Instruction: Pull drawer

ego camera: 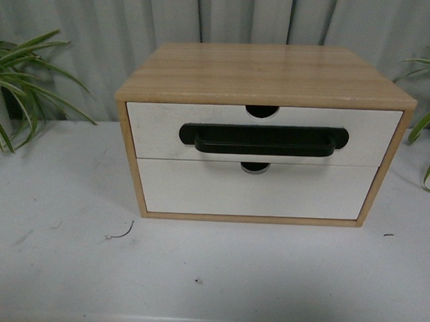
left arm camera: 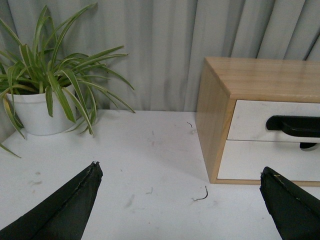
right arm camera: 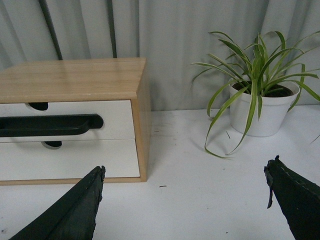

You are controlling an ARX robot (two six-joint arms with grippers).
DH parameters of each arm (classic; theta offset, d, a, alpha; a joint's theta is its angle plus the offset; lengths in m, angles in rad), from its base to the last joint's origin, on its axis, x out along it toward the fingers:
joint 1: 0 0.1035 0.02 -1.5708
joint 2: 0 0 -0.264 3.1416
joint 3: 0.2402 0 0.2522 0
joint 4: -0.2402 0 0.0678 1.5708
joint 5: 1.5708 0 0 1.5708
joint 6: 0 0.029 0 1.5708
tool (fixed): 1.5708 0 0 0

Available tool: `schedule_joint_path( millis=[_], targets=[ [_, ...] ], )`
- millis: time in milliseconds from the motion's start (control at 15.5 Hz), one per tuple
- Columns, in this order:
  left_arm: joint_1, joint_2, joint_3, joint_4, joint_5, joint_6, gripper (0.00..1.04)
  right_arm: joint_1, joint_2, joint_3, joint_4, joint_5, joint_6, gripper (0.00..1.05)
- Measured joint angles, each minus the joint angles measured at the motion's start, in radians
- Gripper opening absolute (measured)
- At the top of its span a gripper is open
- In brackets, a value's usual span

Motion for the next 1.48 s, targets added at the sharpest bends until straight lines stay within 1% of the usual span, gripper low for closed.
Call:
schedule_joint_path(
  millis=[579,643,708,772,836,901,1029,1094,1158,1222,1351,1480],
  targets=[
    [0.0,0.0,0.0,0.0,0.0,0.0,0.98,0.0,0.0,0.0,0.0,0.0,0.0,0.98],
    [-0.029,0.019,0.026,-0.093,-0.083,-0.034,0.98,0.0,0.0,0.0,0.0,0.0,0.0,0.98],
    [-0.112,0.138,0.089,-0.195,-0.249,-0.119,0.98,0.03,0.044,0.017,-0.045,0.092,0.036,0.98],
    [-0.132,0.248,0.127,-0.128,-0.336,-0.185,0.98,0.023,0.206,0.038,0.067,0.138,0.084,0.98],
    [-0.086,0.334,0.151,-0.013,-0.338,-0.209,0.98,-0.002,0.336,0.064,0.199,0.131,0.099,0.98],
    [-0.075,0.431,0.181,0.097,-0.317,-0.215,0.98,-0.014,0.505,0.109,0.38,0.103,0.097,0.98],
    [-0.075,0.725,0.265,0.345,-0.195,-0.213,0.98,-0.005,0.877,0.264,0.697,0.054,0.065,0.98],
    [-0.079,0.887,0.33,0.449,-0.15,-0.202,0.98,0.012,1.029,0.344,0.781,0.045,0.04,0.98],
    [-0.094,1.019,0.402,0.505,-0.113,-0.186,0.98,0.037,1.18,0.435,0.832,0.03,0.003,0.98],
    [-0.125,1.152,0.497,0.514,-0.06,-0.158,0.98,0.061,1.304,0.531,0.828,-0.006,-0.042,0.98],
    [-0.19,1.343,0.667,0.443,0.039,-0.071,0.98,0.102,1.463,0.678,0.784,-0.101,-0.177,0.98],
    [-0.255,1.44,0.814,0.287,0.172,0.078,0.98,0.104,1.524,0.773,0.696,-0.244,-0.356,0.98]
  ],
)
